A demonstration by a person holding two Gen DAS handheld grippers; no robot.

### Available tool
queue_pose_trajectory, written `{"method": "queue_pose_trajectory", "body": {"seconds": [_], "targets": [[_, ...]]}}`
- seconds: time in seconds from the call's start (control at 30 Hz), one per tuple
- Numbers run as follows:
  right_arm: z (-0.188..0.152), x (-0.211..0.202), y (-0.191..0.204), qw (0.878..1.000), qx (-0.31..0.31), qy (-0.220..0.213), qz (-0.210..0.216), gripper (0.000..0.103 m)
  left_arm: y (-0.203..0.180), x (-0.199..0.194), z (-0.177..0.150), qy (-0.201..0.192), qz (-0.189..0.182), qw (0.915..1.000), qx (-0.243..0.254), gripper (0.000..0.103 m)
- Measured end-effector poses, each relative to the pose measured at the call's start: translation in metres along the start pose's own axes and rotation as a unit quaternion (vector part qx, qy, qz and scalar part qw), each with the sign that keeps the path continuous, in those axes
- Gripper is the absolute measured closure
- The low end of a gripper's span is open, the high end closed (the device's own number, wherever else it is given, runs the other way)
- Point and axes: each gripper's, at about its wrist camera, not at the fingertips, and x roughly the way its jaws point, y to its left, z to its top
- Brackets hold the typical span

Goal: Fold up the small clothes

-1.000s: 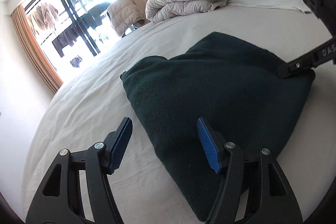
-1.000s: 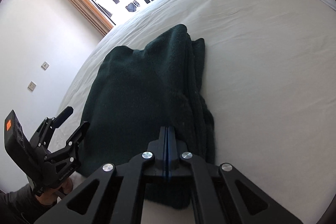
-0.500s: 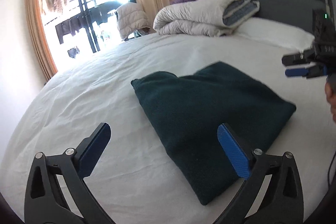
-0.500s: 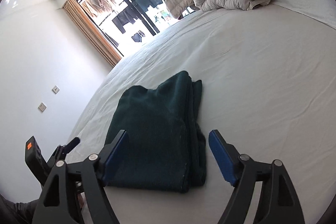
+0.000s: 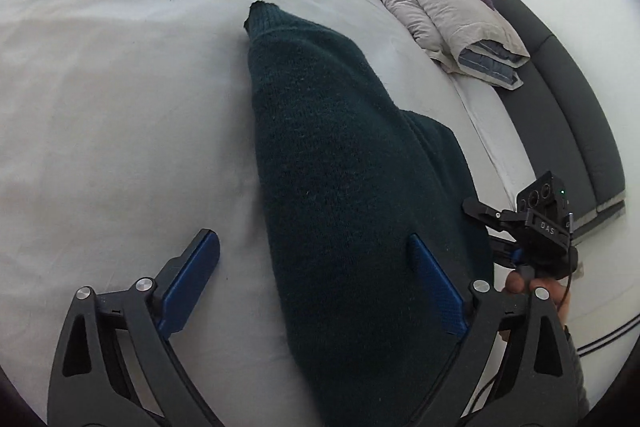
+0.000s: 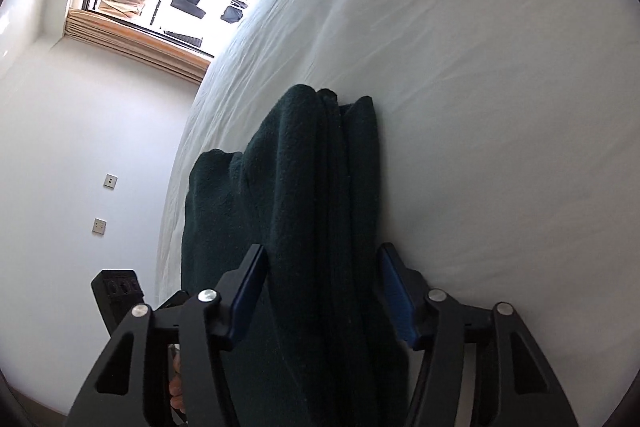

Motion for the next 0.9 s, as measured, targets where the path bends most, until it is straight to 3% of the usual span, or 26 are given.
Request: {"method": "queue_pose_trajectory", "body": {"seconds": [0.03,0.07,0.23,0.3,0.43,0.57,0.73,0.9], "targets": [[0.001,0.005,0.000,1.000,0.002,0.008,-0.006,0.067,-0.003,0.006,0.004,0.009,-0.010,0.9999,0.003,0.031],[0.001,0.008,0.002,1.000,-0.002,0.010,-0.012,0.069,-0.004,0.010,0.005,0.019,-0.025,0.9995,-0.004,0.040],[-0.019,0.008,0.046,0.992,-0.079,-0.010,-0.102,0.076,-0.016,0.003,0.005,0.012,-0.002,0.9998,0.014,0.055],[-0.029,0.003,0.074,0.987,-0.109,-0.022,-0.113,0.077,-0.020,-0.010,0.005,0.006,-0.010,0.9999,0.012,0.060],[-0.051,-0.006,0.136,0.982,-0.158,-0.035,-0.096,0.078,-0.025,-0.058,0.003,-0.018,0.000,0.9991,0.038,0.062],[-0.068,0.002,0.187,0.981,-0.184,-0.031,-0.058,0.078,0.000,-0.127,0.008,-0.049,0.013,0.9980,0.038,0.062],[-0.083,0.037,0.238,0.979,-0.202,-0.012,-0.022,0.078,0.040,-0.200,0.013,-0.073,0.049,0.9952,0.043,0.062],[-0.099,0.081,0.260,0.980,-0.196,0.014,-0.002,0.078,0.084,-0.231,0.003,-0.070,0.079,0.9939,0.031,0.061]]}}
